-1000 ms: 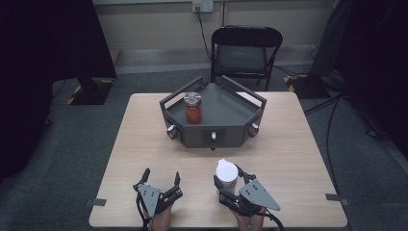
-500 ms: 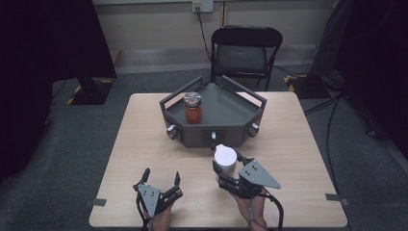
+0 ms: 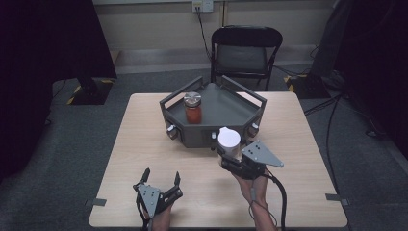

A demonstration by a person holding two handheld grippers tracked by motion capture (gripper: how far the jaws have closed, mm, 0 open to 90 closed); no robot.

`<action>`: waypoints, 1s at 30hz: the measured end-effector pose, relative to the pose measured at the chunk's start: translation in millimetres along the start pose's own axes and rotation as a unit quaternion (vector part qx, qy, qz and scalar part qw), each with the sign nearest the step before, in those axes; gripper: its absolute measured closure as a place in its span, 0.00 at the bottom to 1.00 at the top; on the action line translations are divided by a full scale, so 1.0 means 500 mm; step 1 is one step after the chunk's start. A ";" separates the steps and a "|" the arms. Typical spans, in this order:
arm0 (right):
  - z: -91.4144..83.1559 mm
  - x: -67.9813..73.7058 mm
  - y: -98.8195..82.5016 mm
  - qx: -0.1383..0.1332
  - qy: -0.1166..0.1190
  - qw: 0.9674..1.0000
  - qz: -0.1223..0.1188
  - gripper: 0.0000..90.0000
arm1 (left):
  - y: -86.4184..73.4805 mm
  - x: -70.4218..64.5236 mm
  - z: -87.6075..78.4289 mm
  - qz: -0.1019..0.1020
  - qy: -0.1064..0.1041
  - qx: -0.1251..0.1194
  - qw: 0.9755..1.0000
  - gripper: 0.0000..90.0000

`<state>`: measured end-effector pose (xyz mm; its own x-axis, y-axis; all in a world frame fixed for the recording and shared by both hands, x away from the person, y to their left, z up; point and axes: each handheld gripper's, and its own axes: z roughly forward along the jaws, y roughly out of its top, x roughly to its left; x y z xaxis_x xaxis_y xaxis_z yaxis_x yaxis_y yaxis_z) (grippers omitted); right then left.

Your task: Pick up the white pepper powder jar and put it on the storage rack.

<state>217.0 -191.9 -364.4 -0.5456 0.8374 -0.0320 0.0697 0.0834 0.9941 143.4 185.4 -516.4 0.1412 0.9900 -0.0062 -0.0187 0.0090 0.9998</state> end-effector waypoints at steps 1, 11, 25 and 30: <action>0.005 -0.003 0.005 0.001 -0.001 1.000 0.000 0.34 | 0.000 0.000 0.000 0.000 0.000 0.000 1.000 0.01; 0.047 -0.025 0.045 0.002 -0.005 1.000 -0.002 0.34 | 0.000 0.000 0.000 -0.001 0.000 -0.001 1.000 0.01; 0.107 -0.045 0.090 0.000 -0.012 1.000 0.007 0.34 | 0.000 0.001 0.000 0.000 -0.002 0.000 1.000 0.01; 0.129 -0.049 0.097 -0.001 -0.019 1.000 0.012 0.34 | 0.000 0.001 0.000 0.000 -0.002 -0.001 1.000 0.01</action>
<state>287.7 -173.2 -322.2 -0.5109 0.8595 -0.0118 0.0801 0.0612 0.9949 143.5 186.2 -516.6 0.1456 0.9893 -0.0064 -0.0198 0.0093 0.9998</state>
